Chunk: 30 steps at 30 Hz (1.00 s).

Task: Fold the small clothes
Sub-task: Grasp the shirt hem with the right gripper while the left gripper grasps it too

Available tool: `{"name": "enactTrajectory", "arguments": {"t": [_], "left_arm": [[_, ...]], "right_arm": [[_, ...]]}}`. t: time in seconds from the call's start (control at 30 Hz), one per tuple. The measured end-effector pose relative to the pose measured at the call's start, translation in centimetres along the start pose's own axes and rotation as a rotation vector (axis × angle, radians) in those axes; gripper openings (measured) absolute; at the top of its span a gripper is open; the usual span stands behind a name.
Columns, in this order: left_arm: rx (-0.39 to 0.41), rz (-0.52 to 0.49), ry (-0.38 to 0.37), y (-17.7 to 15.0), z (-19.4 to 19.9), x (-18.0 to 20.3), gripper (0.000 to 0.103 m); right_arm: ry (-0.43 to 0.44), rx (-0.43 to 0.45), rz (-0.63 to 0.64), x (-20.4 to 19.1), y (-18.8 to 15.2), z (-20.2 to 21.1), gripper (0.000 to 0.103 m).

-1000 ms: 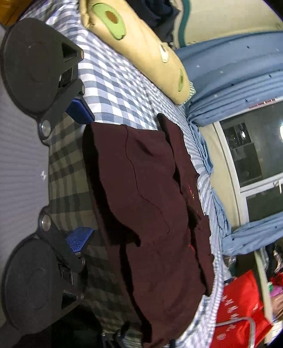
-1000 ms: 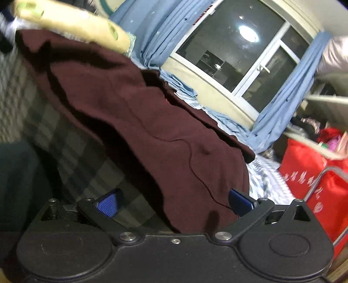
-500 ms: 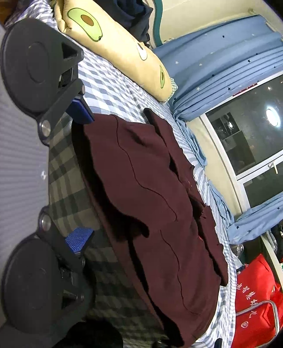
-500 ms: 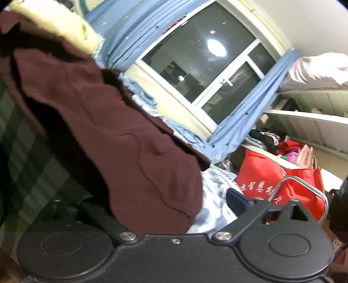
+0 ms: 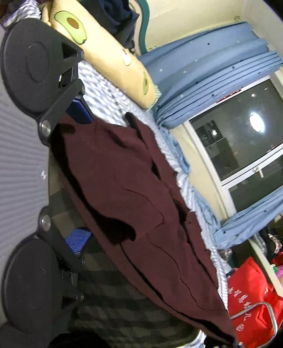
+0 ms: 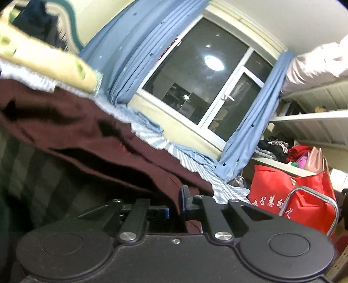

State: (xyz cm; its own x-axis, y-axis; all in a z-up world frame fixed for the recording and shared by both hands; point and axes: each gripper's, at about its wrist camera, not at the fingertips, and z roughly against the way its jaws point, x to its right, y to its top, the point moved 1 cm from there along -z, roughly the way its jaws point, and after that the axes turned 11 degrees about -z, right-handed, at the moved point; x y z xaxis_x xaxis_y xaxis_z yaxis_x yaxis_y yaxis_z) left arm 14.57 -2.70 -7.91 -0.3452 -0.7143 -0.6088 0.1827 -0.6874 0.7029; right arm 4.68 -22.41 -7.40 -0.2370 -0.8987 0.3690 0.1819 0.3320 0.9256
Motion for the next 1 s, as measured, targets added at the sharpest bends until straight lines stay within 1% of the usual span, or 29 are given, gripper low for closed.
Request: {"name": "enactTrajectory", "arguments": {"t": [0.13,0.27,0.4,0.53,0.63,0.7,0.77,0.8,0.87,0.93,0.97,1.0], "left_arm": [[0.007,0.003,0.024,0.6,-1.1,-0.4,0.103],[0.006,0.005,0.042,0.8,-1.9,-1.2,0.103],[0.034,0.013,0.056,1.0,-1.7,-2.4,0.103],[0.056,0.003,0.075,1.1,-1.5,-3.1,0.101],[0.064,0.001,0.058,1.2,-1.6,-3.3,0.094],[0.065,-0.006,0.038,1.2,-1.6,-3.3,0.087],[0.068,-0.027,0.025,1.0,-1.6,-3.2,0.082],[0.069,-0.042,0.022,1.0,-1.5,-3.0,0.079],[0.036,-0.08,0.02,1.1,-1.7,-2.3,0.078],[-0.009,-0.096,0.039,1.1,-2.0,-1.8,0.073],[-0.032,-0.089,0.036,1.2,-2.3,-1.7,0.06],[-0.042,-0.069,0.02,1.2,-2.4,-1.6,0.042]], "right_arm": [[0.005,0.049,-0.032,1.0,2.2,-0.2,0.006],[0.0,0.074,-0.086,2.5,3.7,-0.5,0.005],[0.008,0.069,-0.122,3.5,4.2,-0.9,0.005],[0.005,0.065,-0.083,2.7,3.2,-0.7,0.006],[0.017,0.05,-0.065,2.3,2.1,-0.3,0.007],[0.02,0.025,-0.035,1.7,1.2,-0.2,0.011],[0.023,0.002,-0.019,1.5,0.4,-0.1,0.014],[0.024,-0.008,-0.016,1.4,0.1,-0.1,0.014],[0.024,-0.036,-0.019,1.3,-0.5,-0.2,0.016],[0.04,-0.079,-0.062,1.3,-0.8,-0.5,0.016],[0.044,-0.088,-0.086,1.3,-0.9,-0.6,0.016],[0.041,-0.092,-0.097,1.1,-1.1,-0.5,0.016]]}}
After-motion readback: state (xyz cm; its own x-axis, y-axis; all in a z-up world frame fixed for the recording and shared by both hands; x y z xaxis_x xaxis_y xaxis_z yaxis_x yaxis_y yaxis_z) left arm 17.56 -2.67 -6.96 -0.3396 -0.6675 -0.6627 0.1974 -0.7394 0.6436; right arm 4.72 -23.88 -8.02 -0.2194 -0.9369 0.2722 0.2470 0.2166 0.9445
